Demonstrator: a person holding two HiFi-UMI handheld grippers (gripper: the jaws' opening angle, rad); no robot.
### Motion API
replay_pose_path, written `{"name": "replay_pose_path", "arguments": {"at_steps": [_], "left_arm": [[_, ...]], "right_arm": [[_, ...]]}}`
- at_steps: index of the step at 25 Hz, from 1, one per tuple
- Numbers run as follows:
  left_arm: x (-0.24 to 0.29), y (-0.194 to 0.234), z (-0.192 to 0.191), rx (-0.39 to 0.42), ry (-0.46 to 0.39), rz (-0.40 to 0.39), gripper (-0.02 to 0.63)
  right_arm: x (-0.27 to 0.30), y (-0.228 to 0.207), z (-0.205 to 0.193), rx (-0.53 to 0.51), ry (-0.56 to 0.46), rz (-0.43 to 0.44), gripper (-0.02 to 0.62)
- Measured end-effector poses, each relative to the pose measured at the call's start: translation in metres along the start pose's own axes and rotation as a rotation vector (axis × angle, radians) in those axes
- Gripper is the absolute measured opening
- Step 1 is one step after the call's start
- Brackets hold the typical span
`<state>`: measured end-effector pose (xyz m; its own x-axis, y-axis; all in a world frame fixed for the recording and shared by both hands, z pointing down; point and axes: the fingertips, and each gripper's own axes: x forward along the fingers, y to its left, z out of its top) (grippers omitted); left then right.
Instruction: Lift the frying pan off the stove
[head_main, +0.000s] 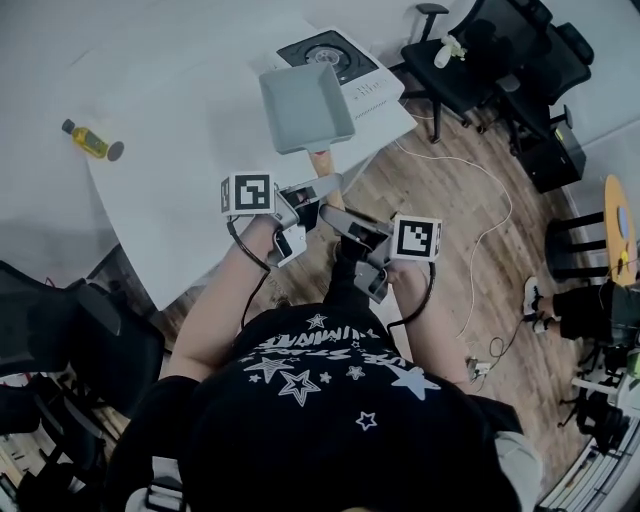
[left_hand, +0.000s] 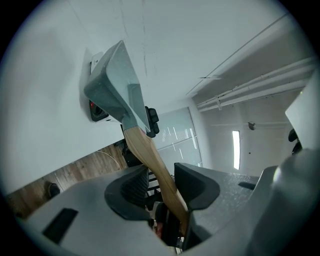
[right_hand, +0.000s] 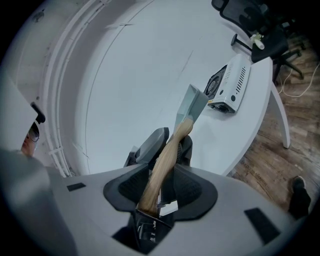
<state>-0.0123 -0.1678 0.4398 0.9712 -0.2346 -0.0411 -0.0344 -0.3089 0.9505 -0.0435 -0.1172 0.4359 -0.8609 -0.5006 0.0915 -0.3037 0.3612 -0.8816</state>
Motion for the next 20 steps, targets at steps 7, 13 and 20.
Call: {"name": "replay_pose_path", "arguments": {"at_steps": [7,13,20], "left_arm": [[-0.031,-0.013,-0.028,0.016,0.042,-0.010,0.158],[-0.036,-0.016,-0.035,0.001,0.063,-0.022,0.159],[-0.039,-0.017,-0.053,-0.011,0.070,-0.033,0.160]], "right_arm": [[0.006,0.024,-0.038,-0.005,-0.031,-0.007,0.155],[0.006,0.028,-0.045,0.002,-0.045,-0.028,0.156],[-0.002,0.031,-0.062,0.001,-0.032,-0.043,0.160]]}}
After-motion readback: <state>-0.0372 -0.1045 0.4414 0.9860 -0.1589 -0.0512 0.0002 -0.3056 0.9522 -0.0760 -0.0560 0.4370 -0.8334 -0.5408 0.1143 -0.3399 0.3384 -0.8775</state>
